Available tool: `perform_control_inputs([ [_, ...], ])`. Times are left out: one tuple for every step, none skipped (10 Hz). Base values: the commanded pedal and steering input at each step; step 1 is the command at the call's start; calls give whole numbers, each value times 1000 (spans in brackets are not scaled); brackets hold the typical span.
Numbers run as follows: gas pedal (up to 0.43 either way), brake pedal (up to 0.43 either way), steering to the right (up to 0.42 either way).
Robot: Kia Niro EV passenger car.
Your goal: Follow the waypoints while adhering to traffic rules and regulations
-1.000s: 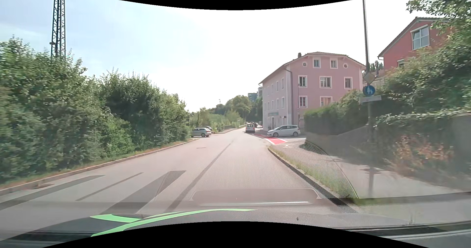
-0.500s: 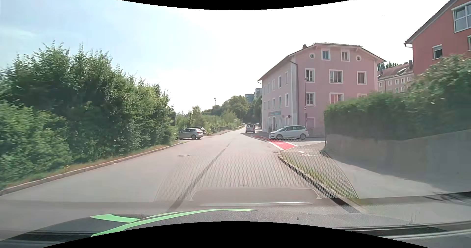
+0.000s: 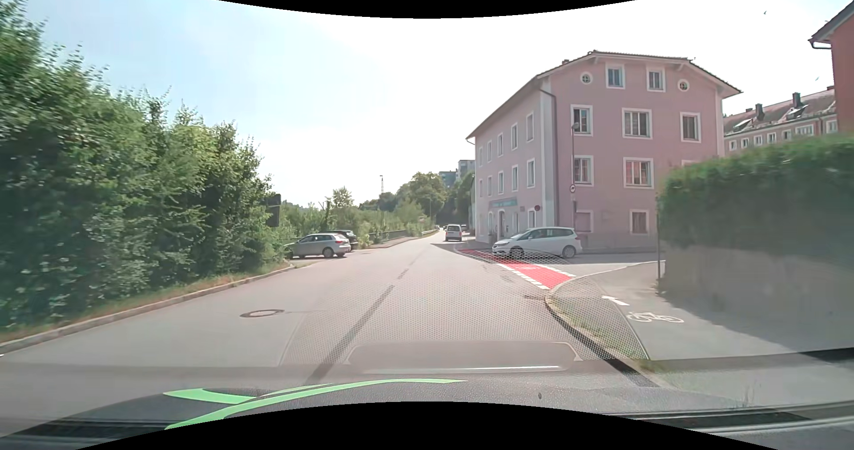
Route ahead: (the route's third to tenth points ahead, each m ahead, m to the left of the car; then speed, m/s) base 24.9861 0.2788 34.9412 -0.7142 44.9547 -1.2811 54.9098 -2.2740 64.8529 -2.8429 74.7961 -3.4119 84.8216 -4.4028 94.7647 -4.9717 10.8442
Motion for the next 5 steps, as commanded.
perform_control_inputs([
  [28, 0, 10],
  [28, 0, 9],
  [28, 0, 8],
  [28, 0, 5],
  [28, 0, -4],
])
